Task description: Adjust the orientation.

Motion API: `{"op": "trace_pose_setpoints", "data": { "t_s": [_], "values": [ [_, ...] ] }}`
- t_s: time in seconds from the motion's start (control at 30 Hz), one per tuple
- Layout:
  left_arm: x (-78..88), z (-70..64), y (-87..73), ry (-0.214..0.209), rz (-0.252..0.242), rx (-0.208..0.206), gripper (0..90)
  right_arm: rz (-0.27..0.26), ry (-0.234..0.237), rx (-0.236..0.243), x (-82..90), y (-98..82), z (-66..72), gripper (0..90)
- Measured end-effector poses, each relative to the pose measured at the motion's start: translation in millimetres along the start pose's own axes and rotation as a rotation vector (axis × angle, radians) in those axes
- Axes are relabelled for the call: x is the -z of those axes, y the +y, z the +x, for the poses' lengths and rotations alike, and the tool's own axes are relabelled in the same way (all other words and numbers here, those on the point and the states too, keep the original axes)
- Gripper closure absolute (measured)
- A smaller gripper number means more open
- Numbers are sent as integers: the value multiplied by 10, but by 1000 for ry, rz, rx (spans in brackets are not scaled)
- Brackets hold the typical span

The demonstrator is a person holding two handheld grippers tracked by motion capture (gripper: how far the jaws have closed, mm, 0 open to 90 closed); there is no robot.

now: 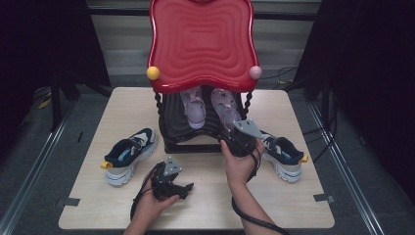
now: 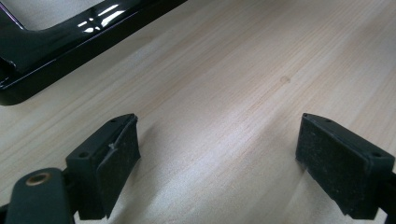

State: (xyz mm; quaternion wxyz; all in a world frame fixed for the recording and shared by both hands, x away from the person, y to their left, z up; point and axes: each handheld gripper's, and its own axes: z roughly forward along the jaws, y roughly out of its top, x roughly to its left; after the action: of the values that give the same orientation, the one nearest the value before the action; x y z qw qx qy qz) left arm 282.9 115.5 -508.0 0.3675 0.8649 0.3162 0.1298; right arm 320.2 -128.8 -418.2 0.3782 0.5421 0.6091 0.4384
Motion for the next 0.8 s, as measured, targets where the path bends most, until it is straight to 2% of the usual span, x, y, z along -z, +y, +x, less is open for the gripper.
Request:
{"op": "trace_pose_setpoints", "data": {
  "t_s": [0.8],
  "values": [
    [-2,1,-1,-3,-3,0,128,-16,-54,5,-296,110,169,369]
  ]
}}
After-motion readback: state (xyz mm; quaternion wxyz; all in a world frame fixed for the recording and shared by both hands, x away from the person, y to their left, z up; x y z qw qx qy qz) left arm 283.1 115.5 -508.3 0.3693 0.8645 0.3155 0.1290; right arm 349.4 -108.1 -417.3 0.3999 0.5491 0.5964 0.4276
